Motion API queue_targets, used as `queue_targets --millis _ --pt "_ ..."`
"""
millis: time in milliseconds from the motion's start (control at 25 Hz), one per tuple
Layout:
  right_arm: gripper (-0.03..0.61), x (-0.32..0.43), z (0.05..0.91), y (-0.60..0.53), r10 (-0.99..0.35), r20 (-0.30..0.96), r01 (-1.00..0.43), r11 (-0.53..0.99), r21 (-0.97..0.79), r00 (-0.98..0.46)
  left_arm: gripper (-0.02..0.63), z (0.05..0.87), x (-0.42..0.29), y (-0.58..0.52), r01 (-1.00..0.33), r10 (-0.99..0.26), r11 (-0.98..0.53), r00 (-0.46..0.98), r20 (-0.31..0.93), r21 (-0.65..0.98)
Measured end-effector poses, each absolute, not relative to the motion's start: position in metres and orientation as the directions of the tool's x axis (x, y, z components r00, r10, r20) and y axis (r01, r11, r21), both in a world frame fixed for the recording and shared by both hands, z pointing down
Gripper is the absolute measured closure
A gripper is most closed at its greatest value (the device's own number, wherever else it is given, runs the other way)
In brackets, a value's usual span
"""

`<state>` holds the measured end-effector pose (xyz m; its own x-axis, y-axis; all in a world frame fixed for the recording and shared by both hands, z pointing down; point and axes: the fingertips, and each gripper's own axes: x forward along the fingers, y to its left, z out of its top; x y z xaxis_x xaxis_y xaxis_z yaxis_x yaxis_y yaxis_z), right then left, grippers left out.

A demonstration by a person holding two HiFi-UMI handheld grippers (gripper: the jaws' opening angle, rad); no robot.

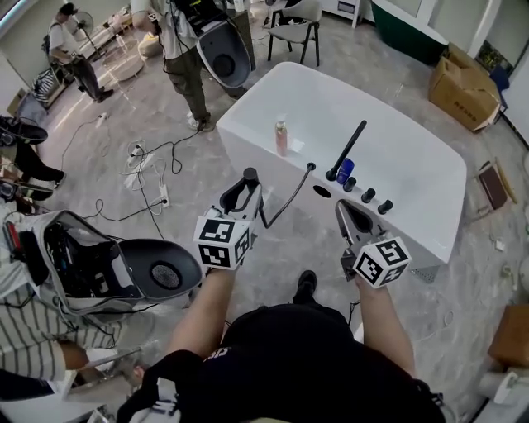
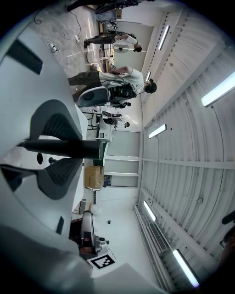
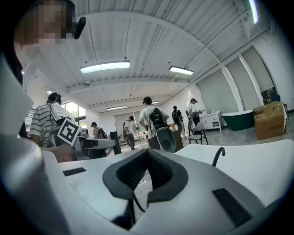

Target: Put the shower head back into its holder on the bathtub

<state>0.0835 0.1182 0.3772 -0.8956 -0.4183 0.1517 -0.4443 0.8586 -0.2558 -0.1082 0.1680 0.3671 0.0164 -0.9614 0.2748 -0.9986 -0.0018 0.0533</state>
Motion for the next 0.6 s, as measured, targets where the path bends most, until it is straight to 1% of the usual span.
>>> queue_targets --millis 120,360,600 --pt "0.565 0.097 0.378 0.09 -0.408 0.153 -0.435 0.86 -0.266 -0.9 0.486 0.364 -0.094 0.139 -0.999 -0.959 0.0 0.012 0.284 0.042" --pt "0.565 0.092 0.411 0.008 -0.418 0.183 -0.456 0.836 -0.305 -0.89 0.486 0.379 -0.109 0.051 -0.999 -0.954 -0.004 0.014 0.299 0.036" --pt "0.565 0.107 0.408 -0.039 -0.433 0.173 -0.466 0.831 -0.305 -0.885 0.486 0.355 -0.095 -0.001 -0.999 -0.967 -0.031 0.035 0.251 0.017"
